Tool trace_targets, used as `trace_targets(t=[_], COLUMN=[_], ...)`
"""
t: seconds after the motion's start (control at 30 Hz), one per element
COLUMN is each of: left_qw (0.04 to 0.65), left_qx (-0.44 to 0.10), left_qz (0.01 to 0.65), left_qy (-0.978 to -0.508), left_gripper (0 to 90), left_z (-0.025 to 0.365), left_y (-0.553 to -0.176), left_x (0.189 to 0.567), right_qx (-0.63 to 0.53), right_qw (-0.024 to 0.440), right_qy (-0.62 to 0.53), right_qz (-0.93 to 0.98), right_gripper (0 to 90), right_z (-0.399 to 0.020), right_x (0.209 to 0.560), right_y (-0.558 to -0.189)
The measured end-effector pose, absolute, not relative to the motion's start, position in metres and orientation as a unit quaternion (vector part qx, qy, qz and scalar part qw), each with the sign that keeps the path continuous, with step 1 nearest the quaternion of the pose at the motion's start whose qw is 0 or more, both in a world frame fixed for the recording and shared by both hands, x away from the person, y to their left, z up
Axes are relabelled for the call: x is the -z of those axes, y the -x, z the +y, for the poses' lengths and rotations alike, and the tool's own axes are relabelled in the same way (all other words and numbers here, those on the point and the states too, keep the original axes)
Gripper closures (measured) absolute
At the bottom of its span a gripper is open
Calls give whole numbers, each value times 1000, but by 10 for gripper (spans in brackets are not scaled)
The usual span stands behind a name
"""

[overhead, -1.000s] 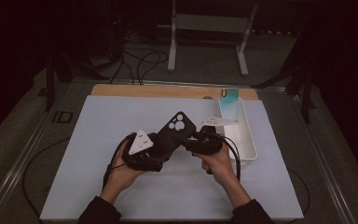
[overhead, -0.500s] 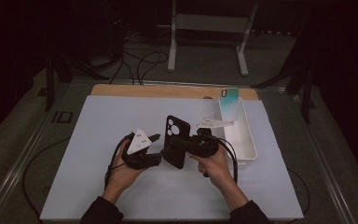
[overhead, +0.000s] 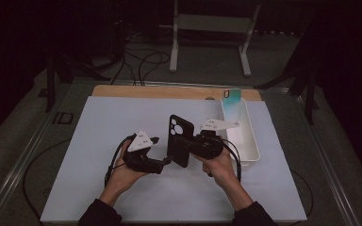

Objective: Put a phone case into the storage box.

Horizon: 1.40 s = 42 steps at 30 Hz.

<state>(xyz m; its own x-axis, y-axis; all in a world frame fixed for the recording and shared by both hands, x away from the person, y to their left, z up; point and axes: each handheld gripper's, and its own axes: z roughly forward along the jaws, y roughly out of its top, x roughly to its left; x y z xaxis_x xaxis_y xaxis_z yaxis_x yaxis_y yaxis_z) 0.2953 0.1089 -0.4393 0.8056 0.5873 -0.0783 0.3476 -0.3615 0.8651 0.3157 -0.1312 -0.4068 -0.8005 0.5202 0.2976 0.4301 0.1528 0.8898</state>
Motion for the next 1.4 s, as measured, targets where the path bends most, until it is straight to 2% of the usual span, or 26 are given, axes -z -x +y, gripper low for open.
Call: trace_targets(t=[0.4, 0.63, 0.77, 1.1, 1.27, 1.4], left_qw=[496, 509, 519, 527, 521, 514], left_qx=[-76, -45, -30, -21, -14, -14], left_qz=[259, 225, 212, 194, 191, 196], left_qy=[-825, -829, -828, -827, -832, -835], left_gripper=[132, 168, 254, 561, 678, 774], left_z=[104, 100, 100, 106, 105, 106], left_y=[-294, -291, -290, -289, -290, -291], left_x=[442, 443, 442, 442, 443, 444], right_qx=[-606, -624, -635, -630, -613, -600], right_qw=[12, -13, -27, -17, 8, 30], right_qy=[-268, -236, -220, -215, -211, -215], right_qz=[749, 745, 740, 746, 761, 770], right_gripper=[864, 864, 864, 855, 744, 611], right_z=[-134, -129, -126, -134, -136, -136], right_x=[401, 400, 400, 401, 400, 398], right_y=[-311, -309, -307, -311, -311, -311])
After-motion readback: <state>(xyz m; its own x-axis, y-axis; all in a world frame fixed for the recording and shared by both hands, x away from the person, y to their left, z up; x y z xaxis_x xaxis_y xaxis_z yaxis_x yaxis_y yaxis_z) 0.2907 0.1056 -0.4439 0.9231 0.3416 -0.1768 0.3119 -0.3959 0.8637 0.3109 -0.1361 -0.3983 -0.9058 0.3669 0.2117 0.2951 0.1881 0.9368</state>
